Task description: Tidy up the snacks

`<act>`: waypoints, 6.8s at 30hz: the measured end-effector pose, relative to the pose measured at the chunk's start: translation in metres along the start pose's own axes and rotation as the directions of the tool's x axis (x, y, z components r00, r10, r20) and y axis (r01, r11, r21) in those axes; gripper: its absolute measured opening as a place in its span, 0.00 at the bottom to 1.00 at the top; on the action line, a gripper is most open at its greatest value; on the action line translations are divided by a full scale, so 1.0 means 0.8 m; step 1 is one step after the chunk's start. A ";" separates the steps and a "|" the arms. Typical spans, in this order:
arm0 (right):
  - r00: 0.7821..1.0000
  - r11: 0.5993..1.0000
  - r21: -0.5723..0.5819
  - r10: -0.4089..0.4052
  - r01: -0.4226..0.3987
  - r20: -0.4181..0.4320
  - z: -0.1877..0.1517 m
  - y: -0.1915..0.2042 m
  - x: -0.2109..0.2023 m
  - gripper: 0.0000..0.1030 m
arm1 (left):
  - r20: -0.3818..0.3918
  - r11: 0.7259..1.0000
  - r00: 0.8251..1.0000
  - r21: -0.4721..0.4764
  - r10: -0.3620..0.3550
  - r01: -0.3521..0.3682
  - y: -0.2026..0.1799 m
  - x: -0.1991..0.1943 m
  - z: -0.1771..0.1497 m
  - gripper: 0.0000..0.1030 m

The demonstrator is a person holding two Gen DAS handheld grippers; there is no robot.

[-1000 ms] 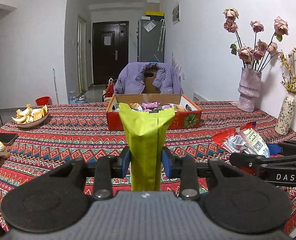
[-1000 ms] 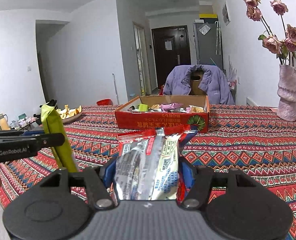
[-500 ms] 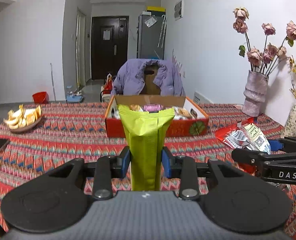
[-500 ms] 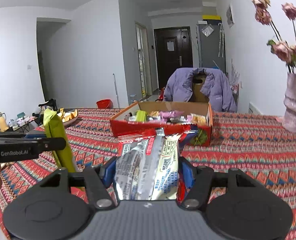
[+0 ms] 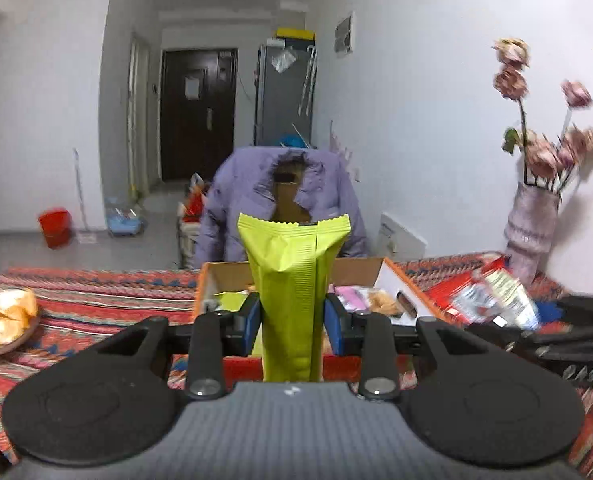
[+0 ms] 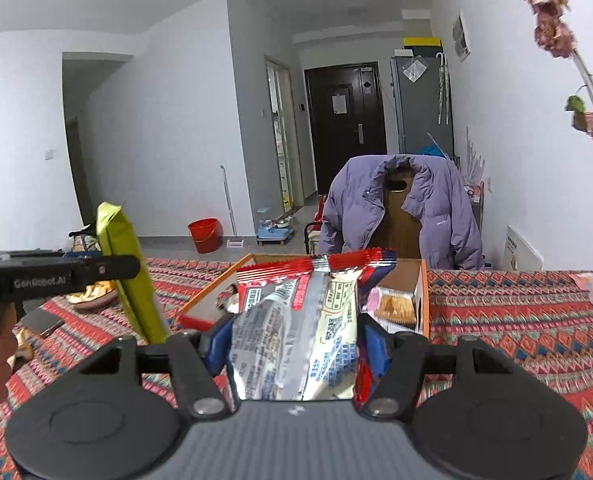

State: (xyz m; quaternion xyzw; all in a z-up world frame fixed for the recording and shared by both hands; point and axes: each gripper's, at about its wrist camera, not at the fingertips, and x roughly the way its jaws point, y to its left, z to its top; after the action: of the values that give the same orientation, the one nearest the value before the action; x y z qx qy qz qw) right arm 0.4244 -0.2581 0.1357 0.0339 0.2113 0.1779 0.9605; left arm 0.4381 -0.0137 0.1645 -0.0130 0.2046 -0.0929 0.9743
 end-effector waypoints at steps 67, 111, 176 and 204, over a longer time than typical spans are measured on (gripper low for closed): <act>0.980 0.981 0.044 -0.188 0.191 -0.060 0.004 -0.042 0.062 0.96 | -0.021 0.992 0.992 -0.001 0.127 -0.128 0.026 0.050 -0.047 1.00; 0.976 0.986 -0.037 -0.154 0.162 0.152 -0.302 0.180 -0.341 1.00 | 0.136 0.975 0.966 -0.012 0.220 -0.220 -0.043 -0.386 -0.325 1.00; 0.968 0.984 -0.012 -0.170 0.175 0.186 -0.321 0.191 -0.370 1.00 | 0.139 0.979 0.969 -0.034 0.203 -0.200 -0.031 -0.415 -0.338 1.00; 0.965 0.983 -0.009 -0.177 0.182 0.193 -0.324 0.190 -0.375 1.00 | 0.165 0.983 0.970 0.005 0.180 -0.183 -0.042 -0.421 -0.340 1.00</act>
State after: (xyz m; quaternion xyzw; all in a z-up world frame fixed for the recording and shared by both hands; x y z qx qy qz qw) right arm 0.0121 -0.2258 0.0399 0.0188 0.1178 0.0889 0.9889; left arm 0.0203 0.0192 0.0512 0.0081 0.1233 -0.0042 0.9923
